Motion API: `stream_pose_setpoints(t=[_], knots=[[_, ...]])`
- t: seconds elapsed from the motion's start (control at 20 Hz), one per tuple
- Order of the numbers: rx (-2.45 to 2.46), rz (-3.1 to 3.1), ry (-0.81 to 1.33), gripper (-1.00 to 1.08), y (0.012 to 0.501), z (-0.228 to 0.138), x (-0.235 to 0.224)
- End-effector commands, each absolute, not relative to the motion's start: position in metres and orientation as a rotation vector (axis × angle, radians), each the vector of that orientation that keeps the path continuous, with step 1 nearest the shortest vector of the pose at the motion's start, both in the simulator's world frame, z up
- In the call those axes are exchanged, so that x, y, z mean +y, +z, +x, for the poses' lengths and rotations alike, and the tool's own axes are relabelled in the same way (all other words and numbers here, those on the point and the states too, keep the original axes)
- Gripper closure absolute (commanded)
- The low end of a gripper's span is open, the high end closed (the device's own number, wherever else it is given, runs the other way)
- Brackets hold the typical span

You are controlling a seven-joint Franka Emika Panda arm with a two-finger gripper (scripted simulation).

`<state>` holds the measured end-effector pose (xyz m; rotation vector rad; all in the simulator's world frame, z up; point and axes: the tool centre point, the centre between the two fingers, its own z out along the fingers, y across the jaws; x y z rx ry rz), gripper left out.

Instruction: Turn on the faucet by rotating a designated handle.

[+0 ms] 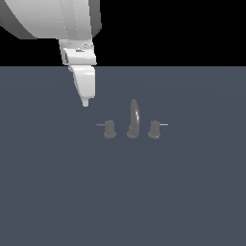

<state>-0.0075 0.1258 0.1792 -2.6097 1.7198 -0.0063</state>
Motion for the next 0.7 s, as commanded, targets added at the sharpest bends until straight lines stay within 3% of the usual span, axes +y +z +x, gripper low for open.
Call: stream_pose_setpoints(t=[0.0, 0.65], knots=[[1.793, -2.564, -0.008, 1.08, 0.164, 0.007, 0.124], [2.134, -2.305, -0.006, 1.08, 0.089, 0.074, 0.100]])
